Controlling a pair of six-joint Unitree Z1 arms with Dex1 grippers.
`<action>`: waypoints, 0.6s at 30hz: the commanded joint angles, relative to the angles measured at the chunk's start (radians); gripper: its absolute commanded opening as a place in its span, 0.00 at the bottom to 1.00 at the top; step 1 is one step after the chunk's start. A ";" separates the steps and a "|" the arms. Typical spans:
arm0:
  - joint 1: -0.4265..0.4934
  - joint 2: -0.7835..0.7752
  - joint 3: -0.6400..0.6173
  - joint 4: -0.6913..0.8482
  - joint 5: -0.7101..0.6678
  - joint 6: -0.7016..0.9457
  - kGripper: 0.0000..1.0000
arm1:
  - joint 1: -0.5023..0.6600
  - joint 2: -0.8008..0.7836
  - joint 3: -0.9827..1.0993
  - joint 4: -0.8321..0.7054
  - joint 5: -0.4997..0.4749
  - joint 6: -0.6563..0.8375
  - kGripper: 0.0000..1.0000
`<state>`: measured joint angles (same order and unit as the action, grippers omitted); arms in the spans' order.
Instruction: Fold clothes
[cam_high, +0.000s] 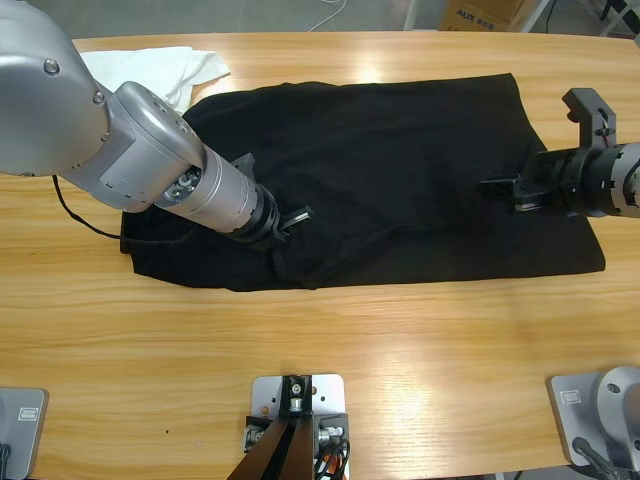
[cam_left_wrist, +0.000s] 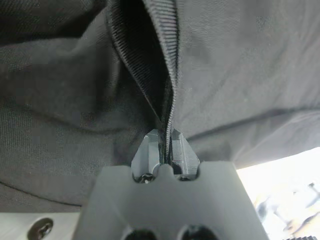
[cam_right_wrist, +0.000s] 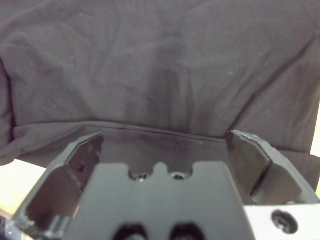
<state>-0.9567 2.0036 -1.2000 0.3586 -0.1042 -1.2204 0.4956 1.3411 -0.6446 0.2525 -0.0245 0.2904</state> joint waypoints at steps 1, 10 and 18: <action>0.003 -0.016 -0.022 0.072 0.033 -0.166 0.00 | -0.003 0.026 0.020 -0.012 0.028 0.012 1.00; -0.040 -0.077 -0.096 0.195 0.124 -0.464 0.00 | 0.038 0.020 0.023 -0.012 0.042 0.012 1.00; -0.110 -0.124 -0.092 0.344 0.217 -0.680 0.00 | 0.095 0.024 0.025 -0.011 0.044 0.012 1.00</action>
<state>-1.0390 1.9000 -1.2984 0.6500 0.0611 -1.8020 0.5473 1.3411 -0.6446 0.2524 0.0024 0.2904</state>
